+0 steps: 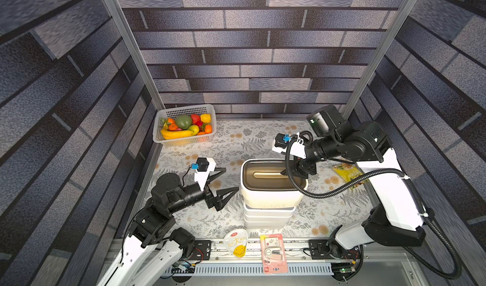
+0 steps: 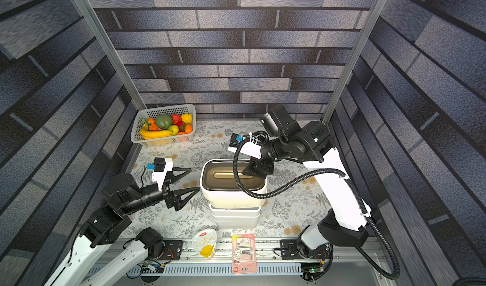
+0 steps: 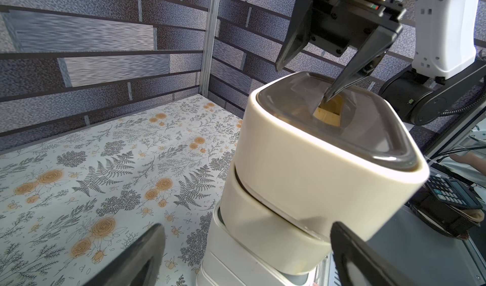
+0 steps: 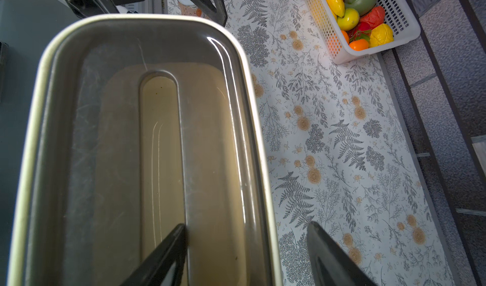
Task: Stack the tissue boxes
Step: Place the tissue box at the tissue box.
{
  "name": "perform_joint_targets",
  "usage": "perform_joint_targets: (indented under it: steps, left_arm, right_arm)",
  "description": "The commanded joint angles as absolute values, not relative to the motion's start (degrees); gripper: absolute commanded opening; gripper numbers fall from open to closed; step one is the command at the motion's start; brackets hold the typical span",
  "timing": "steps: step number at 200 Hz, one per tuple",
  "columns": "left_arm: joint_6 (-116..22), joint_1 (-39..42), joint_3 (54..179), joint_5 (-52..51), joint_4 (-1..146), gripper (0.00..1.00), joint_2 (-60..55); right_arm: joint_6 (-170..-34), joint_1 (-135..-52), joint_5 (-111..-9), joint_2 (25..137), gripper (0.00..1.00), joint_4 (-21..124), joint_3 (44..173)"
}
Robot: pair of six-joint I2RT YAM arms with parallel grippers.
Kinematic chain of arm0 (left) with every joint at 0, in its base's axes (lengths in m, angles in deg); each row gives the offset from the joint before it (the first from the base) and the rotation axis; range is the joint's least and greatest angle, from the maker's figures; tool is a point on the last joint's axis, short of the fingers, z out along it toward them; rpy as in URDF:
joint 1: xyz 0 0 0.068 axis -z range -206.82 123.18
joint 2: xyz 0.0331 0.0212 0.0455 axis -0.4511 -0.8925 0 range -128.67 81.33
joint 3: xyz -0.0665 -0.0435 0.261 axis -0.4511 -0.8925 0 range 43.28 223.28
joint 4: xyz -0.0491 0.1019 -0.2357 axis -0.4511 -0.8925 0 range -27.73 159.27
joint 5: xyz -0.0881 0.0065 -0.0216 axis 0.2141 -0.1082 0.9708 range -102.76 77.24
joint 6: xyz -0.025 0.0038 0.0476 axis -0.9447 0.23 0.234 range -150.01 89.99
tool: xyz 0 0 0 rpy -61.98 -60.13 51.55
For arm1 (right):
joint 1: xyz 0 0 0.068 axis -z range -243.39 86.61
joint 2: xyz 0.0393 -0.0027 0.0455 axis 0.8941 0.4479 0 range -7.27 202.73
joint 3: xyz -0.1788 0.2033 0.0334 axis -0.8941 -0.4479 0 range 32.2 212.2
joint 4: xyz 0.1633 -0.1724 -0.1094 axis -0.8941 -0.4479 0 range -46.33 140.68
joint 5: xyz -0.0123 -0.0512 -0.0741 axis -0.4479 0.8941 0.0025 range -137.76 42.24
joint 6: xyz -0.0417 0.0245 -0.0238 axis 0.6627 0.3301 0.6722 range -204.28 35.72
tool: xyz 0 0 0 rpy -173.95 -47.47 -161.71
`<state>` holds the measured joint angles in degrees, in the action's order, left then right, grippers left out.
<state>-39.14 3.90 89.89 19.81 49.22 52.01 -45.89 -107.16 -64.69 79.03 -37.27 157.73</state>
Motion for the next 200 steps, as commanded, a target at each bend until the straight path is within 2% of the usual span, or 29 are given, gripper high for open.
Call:
perform_joint_targets:
  steps: [1, 53, 200]
  left_arm:
    - [-36.9, 4.3, 90.8, 21.0, 48.7, 1.00, 53.1]
    - [-36.6, 4.4, 90.3, 25.1, 49.3, 1.00, 51.7]
    - [-38.7, 4.5, 89.8, 25.2, 52.9, 1.00, 49.0]
  right_arm:
    - [-45.2, -107.8, -63.8, 79.1, 0.74, -35.8, 158.9]
    - [-45.3, -107.8, -63.8, 79.5, 0.75, -35.9, 158.8]
    - [-47.8, -107.8, -62.7, 76.0, 0.76, -33.4, 157.0]
